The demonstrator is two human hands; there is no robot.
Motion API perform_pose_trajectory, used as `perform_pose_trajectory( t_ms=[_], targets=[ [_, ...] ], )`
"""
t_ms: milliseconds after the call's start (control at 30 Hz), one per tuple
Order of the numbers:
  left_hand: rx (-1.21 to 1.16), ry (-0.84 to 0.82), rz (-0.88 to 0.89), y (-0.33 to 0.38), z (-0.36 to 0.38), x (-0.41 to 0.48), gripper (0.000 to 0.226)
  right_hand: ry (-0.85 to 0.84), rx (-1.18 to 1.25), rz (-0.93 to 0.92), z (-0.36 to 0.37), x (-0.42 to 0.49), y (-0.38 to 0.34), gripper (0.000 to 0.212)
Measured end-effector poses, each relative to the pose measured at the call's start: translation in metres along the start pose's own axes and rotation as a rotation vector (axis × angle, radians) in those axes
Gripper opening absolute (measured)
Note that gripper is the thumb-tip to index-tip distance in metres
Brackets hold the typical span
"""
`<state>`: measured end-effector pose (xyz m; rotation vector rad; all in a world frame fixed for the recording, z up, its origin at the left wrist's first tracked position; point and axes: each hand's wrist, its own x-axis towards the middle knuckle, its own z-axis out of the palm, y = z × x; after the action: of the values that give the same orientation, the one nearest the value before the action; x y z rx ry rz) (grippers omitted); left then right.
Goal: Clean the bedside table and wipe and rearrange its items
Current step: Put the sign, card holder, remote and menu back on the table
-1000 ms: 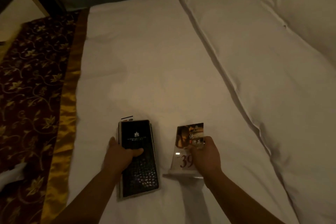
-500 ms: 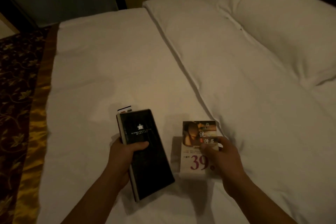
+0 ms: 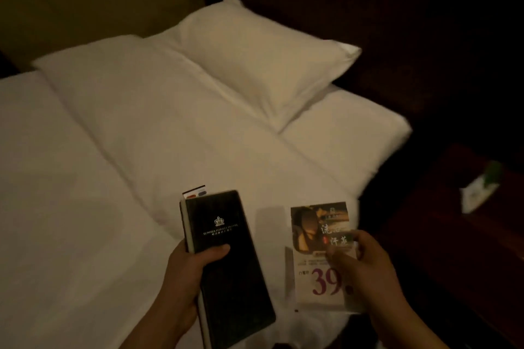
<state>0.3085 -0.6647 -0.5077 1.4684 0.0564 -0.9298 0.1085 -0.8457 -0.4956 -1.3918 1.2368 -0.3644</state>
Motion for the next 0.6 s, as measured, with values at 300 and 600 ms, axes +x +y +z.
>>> perform_pose_trajectory(
  t_ms=[300,600],
  targets=[
    [0.154,-0.242,-0.085,-0.043,0.249,-0.001,0.044,0.292,0.110,0.104,-0.238,0.033,0.051,0.015],
    [0.410,-0.395,-0.258,-0.128,0.411,0.000,0.047,0.477,0.188,0.141,-0.374,0.051,0.102,0.012]
  ],
)
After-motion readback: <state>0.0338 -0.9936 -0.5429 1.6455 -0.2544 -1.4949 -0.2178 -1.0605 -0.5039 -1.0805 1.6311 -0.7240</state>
